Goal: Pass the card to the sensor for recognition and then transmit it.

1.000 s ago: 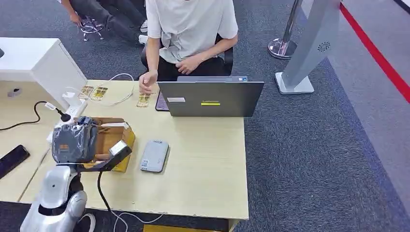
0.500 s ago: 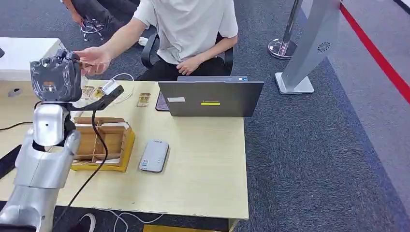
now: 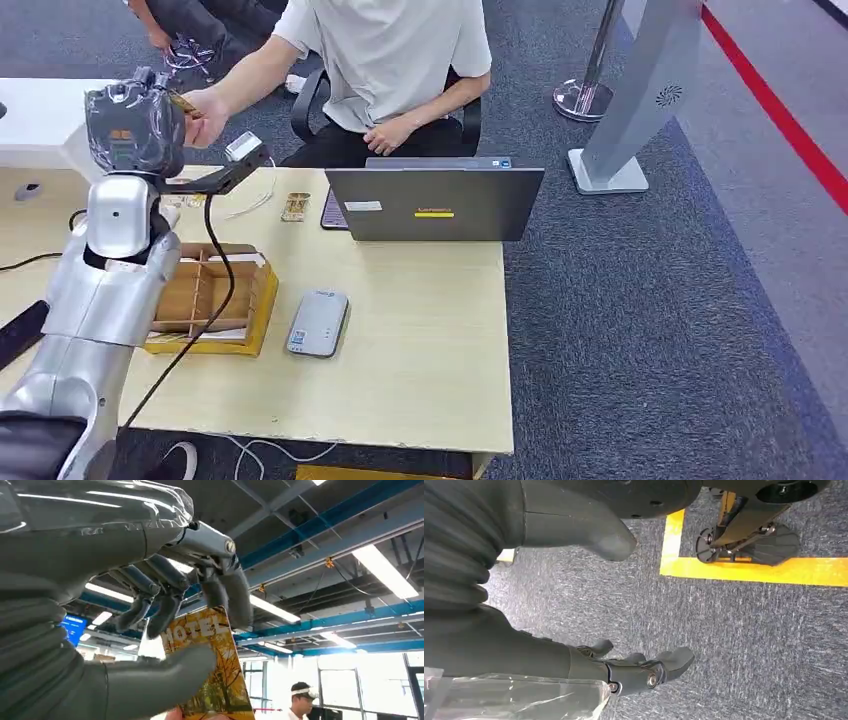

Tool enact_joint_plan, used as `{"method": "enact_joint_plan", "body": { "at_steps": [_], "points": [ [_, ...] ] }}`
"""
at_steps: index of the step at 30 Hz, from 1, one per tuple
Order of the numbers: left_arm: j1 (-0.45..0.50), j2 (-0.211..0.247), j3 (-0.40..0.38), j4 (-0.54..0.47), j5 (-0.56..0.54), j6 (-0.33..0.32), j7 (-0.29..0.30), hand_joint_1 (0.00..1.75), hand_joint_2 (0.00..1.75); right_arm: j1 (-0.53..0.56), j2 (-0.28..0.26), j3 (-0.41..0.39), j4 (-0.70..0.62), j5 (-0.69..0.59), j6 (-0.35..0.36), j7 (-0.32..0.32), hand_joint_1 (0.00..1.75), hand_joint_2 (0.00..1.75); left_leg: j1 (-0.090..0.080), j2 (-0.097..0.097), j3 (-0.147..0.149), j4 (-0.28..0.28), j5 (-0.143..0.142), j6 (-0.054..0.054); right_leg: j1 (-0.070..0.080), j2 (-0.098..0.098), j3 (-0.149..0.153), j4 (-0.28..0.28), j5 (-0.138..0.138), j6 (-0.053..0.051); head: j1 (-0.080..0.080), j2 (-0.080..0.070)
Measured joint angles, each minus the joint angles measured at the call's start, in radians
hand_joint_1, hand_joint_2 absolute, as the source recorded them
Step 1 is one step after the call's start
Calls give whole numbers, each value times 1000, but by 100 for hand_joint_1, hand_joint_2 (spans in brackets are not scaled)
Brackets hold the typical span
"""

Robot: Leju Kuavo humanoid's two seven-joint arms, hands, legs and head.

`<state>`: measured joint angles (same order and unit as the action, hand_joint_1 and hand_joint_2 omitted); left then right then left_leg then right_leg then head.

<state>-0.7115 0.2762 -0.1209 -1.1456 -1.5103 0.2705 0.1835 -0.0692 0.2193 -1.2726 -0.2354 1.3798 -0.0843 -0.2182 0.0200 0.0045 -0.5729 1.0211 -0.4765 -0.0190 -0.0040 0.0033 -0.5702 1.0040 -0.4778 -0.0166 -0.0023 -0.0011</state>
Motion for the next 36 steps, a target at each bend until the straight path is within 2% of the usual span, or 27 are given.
{"method": "enact_joint_plan", "body": {
  "at_steps": [7,14,17,20,24,27,30,33,35,36],
  "points": [
    [3,14,0,9,6,16,-1,0,175,0,-2,0,3,-10,2,-2,0,175,0,0,0,0,0,0,0,0,0,1,0,0,0,0],
    [35,86,2,-19,32,15,-11,0,175,-1,-3,0,4,-21,2,-4,0,175,0,0,-1,0,0,0,0,0,0,1,0,0,0,0],
    [49,123,24,-34,96,23,-37,0,175,-1,-5,-1,4,-42,0,-12,0,175,0,2,-2,-1,0,0,0,1,0,2,0,0,0,0],
    [96,187,83,-63,230,43,-88,0,175,-2,-8,-3,4,-62,-5,-9,0,175,0,4,-1,-1,0,-1,0,4,0,3,0,0,0,0],
    [193,304,253,-72,441,68,-160,0,175,-3,-15,-13,5,-71,-29,44,0,175,0,8,-2,-2,-1,-2,0,8,-4,4,-1,-2,0,0],
    [247,406,453,-23,603,79,-255,0,175,0,-26,-22,5,-76,-45,88,0,175,1,12,-3,-2,-3,-4,1,12,-8,5,-2,-2,-1,0],
    [284,465,596,30,652,80,-326,0,175,0,-34,-26,6,-80,-50,96,0,175,1,8,-4,-2,-3,-4,1,9,-8,5,-4,-4,-3,0],
    [326,512,703,80,715,63,-312,0,175,-6,-37,-26,6,-80,-60,132,0,175,2,8,-8,-3,-3,-4,2,7,-7,6,-4,-4,-2,0],
    [338,550,816,165,849,1,-312,0,175,-5,-41,-26,7,-77,-67,168,0,175,1,10,-6,-3,-3,-5,1,10,-8,6,-4,-4,-1,0],
    [347,576,898,235,946,-31,-320,0,175,-3,-43,-26,7,-72,-70,186,0,175,1,13,-5,-3,-5,-7,1,13,-8,6,-4,-4,-2,0]
  ]
}}
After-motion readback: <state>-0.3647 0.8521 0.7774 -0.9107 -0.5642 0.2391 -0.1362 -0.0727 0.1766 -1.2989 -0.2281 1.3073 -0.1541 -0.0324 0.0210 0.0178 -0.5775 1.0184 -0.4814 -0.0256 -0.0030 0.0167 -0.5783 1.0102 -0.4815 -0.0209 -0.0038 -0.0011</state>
